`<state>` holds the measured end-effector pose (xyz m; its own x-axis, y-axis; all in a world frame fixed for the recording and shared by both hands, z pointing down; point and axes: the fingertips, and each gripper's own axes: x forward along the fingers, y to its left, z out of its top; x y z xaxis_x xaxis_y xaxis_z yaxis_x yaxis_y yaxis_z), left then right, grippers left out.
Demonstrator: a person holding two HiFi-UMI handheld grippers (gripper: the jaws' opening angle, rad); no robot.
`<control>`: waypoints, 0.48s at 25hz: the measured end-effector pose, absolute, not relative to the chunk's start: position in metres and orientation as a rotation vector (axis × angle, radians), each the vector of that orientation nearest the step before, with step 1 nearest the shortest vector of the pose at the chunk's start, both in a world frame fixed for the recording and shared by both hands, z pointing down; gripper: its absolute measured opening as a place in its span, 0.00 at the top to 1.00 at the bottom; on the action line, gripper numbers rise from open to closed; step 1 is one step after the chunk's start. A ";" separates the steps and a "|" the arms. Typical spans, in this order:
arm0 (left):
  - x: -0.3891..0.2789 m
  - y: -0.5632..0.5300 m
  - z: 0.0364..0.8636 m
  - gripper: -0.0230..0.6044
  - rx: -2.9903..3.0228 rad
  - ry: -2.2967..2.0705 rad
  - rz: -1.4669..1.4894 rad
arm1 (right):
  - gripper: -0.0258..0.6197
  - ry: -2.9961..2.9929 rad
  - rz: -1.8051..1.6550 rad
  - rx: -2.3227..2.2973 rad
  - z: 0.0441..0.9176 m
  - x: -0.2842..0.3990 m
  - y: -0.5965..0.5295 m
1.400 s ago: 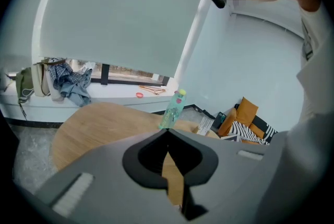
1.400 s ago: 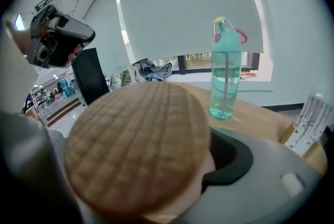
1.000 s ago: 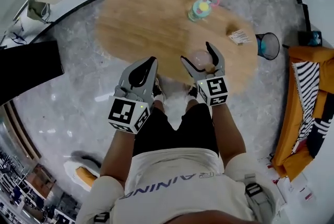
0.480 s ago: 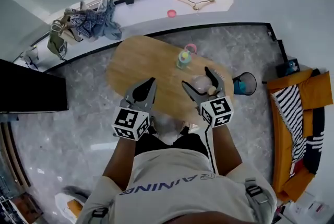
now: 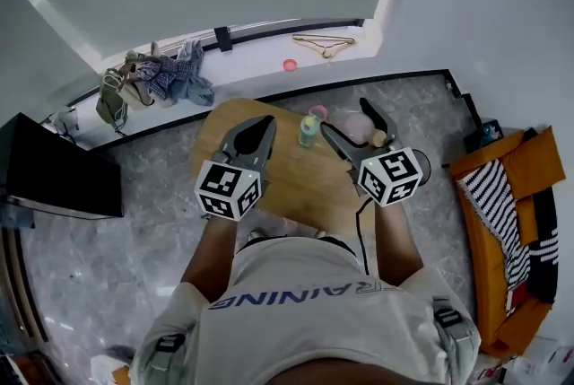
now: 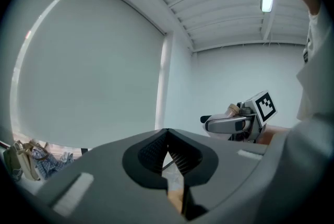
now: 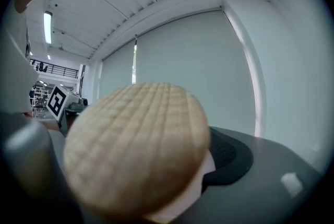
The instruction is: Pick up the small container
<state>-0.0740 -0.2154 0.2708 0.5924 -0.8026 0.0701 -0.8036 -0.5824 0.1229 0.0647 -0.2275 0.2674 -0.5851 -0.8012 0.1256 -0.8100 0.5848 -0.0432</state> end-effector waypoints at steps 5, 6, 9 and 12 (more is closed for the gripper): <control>-0.069 -0.217 0.248 0.96 2.702 -1.373 -0.046 | 0.28 -2.769 0.100 1.392 0.234 0.073 -0.225; -0.069 -0.216 0.247 0.96 2.703 -1.371 -0.052 | 0.28 -2.771 0.091 1.394 0.232 0.073 -0.225; -0.065 -0.211 0.246 0.96 2.708 -1.367 -0.055 | 0.28 -2.774 0.079 1.399 0.229 0.076 -0.221; -0.063 -0.207 0.249 0.96 2.709 -1.368 -0.039 | 0.28 -2.778 0.082 1.401 0.229 0.080 -0.218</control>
